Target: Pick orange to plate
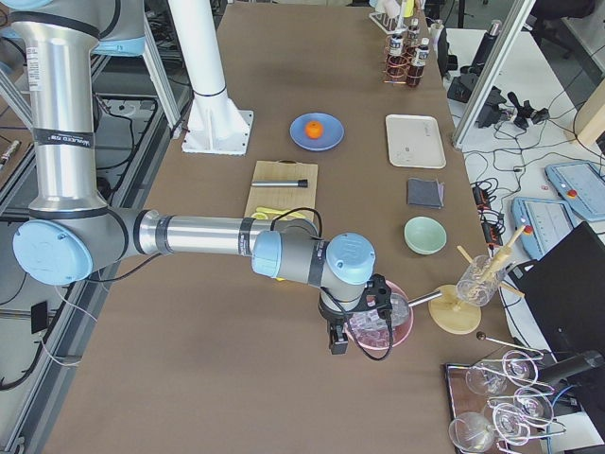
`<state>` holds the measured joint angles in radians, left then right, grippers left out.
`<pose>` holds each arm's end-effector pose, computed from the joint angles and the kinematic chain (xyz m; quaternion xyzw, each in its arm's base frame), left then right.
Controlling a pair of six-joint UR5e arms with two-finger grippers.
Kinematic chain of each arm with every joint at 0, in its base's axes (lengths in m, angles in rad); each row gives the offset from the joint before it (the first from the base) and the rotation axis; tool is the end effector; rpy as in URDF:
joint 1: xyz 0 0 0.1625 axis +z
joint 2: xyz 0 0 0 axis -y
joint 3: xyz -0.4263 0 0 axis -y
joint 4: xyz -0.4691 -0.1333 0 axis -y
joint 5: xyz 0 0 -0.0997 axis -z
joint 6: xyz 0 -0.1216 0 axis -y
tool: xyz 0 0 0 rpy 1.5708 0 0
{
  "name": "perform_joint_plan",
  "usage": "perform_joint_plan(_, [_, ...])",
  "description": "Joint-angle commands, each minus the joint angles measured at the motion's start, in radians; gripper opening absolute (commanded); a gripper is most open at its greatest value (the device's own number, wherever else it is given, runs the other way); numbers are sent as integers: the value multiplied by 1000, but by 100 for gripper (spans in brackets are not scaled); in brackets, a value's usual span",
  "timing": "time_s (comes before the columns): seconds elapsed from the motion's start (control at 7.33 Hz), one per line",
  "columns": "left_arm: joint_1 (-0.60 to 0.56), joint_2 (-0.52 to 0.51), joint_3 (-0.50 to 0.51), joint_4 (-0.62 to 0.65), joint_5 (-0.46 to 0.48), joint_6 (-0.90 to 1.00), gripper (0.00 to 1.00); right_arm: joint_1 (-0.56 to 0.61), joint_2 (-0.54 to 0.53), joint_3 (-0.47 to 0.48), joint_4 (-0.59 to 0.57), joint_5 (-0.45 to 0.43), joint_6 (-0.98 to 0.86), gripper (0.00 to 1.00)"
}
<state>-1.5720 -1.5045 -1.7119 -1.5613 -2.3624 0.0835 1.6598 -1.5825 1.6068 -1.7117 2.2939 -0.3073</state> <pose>-0.0474 -0.5446 0.6316 0.0464 0.3837 0.0505 0.9209 0.1017 -0.5455 0.6795 0.0161 -0.3569 -0.0812 0.9304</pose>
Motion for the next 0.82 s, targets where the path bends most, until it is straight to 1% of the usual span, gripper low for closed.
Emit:
perform_joint_plan(0.0, [0, 1, -18, -9, 23, 7, 98, 0, 1, -1, 3, -1, 0, 100])
perform_joint_plan(0.27, [4, 7, -9, -66, 25, 12, 98, 0, -2, 5, 3, 12, 0, 100])
perform_joint_plan(0.68, [3, 9, 1, -66, 19, 6, 98, 0, 1, 7, 3, 13, 2, 100])
